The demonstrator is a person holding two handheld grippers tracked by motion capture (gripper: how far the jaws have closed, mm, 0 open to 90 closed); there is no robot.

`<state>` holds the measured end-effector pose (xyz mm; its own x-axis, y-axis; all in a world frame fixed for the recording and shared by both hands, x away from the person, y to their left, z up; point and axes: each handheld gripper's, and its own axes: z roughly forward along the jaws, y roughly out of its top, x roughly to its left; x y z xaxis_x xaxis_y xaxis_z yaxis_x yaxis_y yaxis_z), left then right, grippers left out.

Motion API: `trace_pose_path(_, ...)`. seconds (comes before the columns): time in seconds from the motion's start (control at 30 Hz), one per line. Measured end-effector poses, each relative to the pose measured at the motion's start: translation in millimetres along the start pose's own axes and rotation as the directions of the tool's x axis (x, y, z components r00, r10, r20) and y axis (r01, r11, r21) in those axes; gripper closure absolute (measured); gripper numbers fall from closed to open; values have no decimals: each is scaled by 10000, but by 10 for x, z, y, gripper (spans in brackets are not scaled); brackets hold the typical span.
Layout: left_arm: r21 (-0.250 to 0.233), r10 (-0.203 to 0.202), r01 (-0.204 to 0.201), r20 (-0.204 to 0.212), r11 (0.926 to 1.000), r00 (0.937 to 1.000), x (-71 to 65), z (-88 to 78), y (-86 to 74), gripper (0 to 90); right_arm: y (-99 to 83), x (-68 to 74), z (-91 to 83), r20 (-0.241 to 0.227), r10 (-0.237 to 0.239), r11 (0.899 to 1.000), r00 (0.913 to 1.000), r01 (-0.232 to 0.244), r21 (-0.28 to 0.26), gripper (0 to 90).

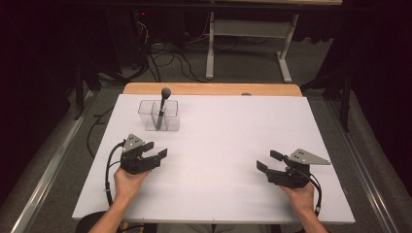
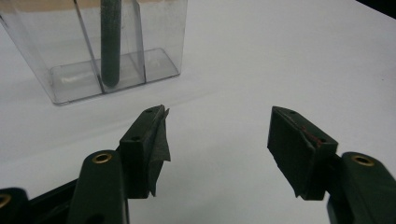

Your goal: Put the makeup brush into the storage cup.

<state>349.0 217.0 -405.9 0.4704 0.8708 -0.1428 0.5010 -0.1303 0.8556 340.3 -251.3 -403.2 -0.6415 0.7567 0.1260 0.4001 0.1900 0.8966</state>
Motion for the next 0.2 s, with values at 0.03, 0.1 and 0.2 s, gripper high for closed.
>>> trace_pose_path(0.03, 13, 4, -4, 5, 10000, 10000, 0, 1, 0, 379, 0, 0, 2, -4, 0, 10000, 10000, 0, 3, 298)
trace_pose_path(0.1, -6, -29, 29, 31, 10000, 10000, 2, 2, 3, 379, -1, -4, 4, -17, 12, 10000, 10000, -12, 17, 298)
trace_pose_path(0.2, -45, -88, 88, 45, 10000, 10000, 13, 13, 8, 380, -5, -19, 13, -34, 73, 10000, 10000, -73, 23, 297)
